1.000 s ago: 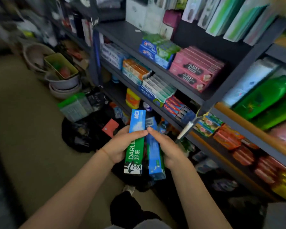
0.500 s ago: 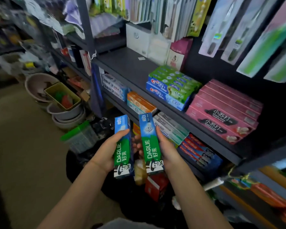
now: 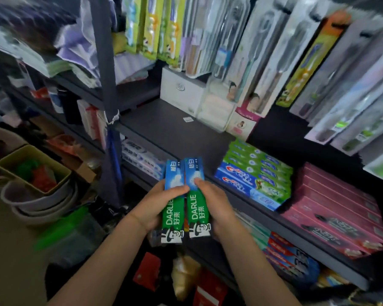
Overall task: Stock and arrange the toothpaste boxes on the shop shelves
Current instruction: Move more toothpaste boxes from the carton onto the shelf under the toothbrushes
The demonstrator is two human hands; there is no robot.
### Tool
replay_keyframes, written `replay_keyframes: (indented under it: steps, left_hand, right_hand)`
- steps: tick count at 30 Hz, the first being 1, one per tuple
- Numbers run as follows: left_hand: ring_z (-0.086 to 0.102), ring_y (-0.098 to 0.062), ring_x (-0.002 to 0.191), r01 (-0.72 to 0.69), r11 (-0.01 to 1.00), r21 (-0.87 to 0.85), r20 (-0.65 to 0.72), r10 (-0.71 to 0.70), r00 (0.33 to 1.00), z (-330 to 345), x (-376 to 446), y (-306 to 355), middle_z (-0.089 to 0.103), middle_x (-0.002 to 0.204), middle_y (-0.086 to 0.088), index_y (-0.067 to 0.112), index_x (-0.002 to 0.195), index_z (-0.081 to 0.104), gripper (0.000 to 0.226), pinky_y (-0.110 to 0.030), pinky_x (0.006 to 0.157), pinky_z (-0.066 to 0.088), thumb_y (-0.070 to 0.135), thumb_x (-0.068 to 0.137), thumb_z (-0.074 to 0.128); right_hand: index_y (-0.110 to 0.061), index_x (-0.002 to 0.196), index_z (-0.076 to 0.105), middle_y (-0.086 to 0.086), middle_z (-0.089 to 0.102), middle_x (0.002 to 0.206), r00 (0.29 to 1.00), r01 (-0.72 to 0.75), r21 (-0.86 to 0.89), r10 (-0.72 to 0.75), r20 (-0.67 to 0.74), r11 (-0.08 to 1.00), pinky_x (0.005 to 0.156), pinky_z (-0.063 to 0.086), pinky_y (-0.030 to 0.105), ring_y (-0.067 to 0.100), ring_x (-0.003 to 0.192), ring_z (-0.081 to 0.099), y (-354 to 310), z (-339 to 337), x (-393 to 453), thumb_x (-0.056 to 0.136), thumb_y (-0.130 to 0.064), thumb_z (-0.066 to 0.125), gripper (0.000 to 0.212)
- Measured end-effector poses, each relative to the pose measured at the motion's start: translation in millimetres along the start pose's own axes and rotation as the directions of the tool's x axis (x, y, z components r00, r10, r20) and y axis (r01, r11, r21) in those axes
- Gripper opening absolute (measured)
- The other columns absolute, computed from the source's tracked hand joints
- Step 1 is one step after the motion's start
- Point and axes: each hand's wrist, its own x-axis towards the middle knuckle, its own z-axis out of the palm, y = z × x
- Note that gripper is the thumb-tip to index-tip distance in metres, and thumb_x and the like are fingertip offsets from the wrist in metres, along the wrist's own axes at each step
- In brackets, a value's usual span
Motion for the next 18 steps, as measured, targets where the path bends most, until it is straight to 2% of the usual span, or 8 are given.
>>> replay_keyframes:
  steps: [3, 7, 10, 12, 13, 14, 16, 18]
  left_hand:
    - [0.072, -0.027, 0.085, 0.022, 0.999, 0.036, 0.051, -0.024, 0.998, -21.2, 17.6, 26.6, 0.072, 0.106, -0.02, 0.008, 0.114, 0.067, 0.027, -0.034, 0.069, 0.059, 0.006, 0.087, 0.067]
    - [0.072, -0.026, 0.083, 0.05, 0.993, 0.104, 0.066, -0.057, 0.996, -46.0, 37.3, 49.0, 0.073, 0.102, -0.017, 0.008, 0.12, 0.063, 0.036, -0.033, 0.068, 0.058, 0.003, 0.084, 0.069]
    - [0.073, -0.026, 0.087, 0.017, 0.981, 0.193, 0.106, -0.038, 0.994, -64.3, 52.5, 59.6, 0.074, 0.104, -0.015, 0.007, 0.123, 0.061, 0.052, -0.034, 0.072, 0.059, 0.004, 0.075, 0.079]
    - [0.072, -0.03, 0.097, 0.014, 0.964, 0.265, 0.156, -0.057, 0.986, -73.5, 60.5, 66.7, 0.073, 0.111, -0.014, 0.009, 0.128, 0.057, 0.073, -0.039, 0.081, 0.058, 0.01, 0.063, 0.089]
    - [0.07, -0.032, 0.1, 0.021, 0.958, 0.286, 0.187, -0.078, 0.979, -74.4, 62.1, 70.9, 0.072, 0.114, -0.014, 0.01, 0.13, 0.057, 0.075, -0.041, 0.084, 0.058, 0.012, 0.062, 0.09]
    - [0.071, -0.032, 0.1, 0.03, 0.958, 0.284, 0.216, -0.094, 0.972, -75.5, 64.0, 73.7, 0.072, 0.115, -0.014, 0.011, 0.129, 0.057, 0.072, -0.041, 0.084, 0.058, 0.01, 0.064, 0.089]
    - [0.072, -0.029, 0.089, 0.067, 0.972, 0.226, 0.194, -0.112, 0.975, -75.4, 66.1, 80.3, 0.073, 0.109, -0.015, 0.01, 0.123, 0.062, 0.056, -0.038, 0.077, 0.059, 0.014, 0.07, 0.081]
    - [0.067, -0.031, 0.08, 0.13, 0.984, 0.125, 0.069, -0.14, 0.988, -80.6, 72.7, 82.7, 0.069, 0.102, -0.021, 0.004, 0.121, 0.064, 0.054, -0.038, 0.073, 0.056, 0.027, 0.074, 0.08]
  right_hand:
    - [-0.005, 0.1, 0.067, 0.008, 0.075, 0.085, 0.994, 0.064, -0.067, -0.07, -0.087, 0.996, 0.058, 0.055, 0.028, 0.018, 0.071, 0.072, -7.7, 34.2, 15.9, 0.094, -0.029, 0.065, 0.025]
    - [-0.009, 0.101, 0.07, 0.004, 0.076, 0.088, 0.986, 0.089, -0.235, -0.119, -0.116, 0.968, 0.068, 0.057, 0.032, 0.017, 0.077, 0.072, -9.6, 55.7, 33.5, 0.093, -0.038, 0.064, 0.031]
    - [-0.016, 0.106, 0.067, 0.0, 0.073, 0.091, 0.989, 0.103, -0.374, -0.136, -0.061, 0.922, 0.065, 0.053, 0.031, 0.014, 0.075, 0.068, -25.4, 55.1, 52.0, 0.09, -0.052, 0.063, 0.04]
    - [-0.021, 0.115, 0.062, -0.002, 0.07, 0.098, 0.992, 0.079, -0.339, -0.108, -0.069, 0.938, 0.064, 0.054, 0.034, 0.014, 0.074, 0.067, -44.4, 52.8, 65.1, 0.081, -0.06, 0.068, 0.053]
    - [-0.02, 0.115, 0.061, -0.002, 0.068, 0.091, 0.996, 0.06, -0.325, -0.076, -0.036, 0.944, 0.057, 0.051, 0.032, 0.015, 0.065, 0.063, -53.0, 51.6, 72.1, 0.077, -0.062, 0.07, 0.058]
    - [-0.018, 0.11, 0.061, -0.001, 0.064, 0.08, 0.999, 0.051, -0.339, -0.049, 0.014, 0.94, 0.049, 0.044, 0.028, 0.015, 0.055, 0.055, -60.0, 51.5, 77.5, 0.076, -0.061, 0.071, 0.056]
    - [-0.016, 0.094, 0.063, 0.003, 0.053, 0.067, 0.999, 0.042, -0.383, -0.033, 0.029, 0.923, 0.045, 0.027, 0.022, 0.013, 0.048, 0.041, -70.3, 50.6, 87.9, 0.084, -0.049, 0.071, 0.036]
    - [-0.018, 0.086, 0.062, 0.005, 0.049, 0.062, 0.991, 0.03, -0.31, -0.068, -0.115, 0.95, 0.043, 0.023, 0.019, 0.013, 0.044, 0.037, -82.2, 48.6, 97.7, 0.088, -0.04, 0.07, 0.023]
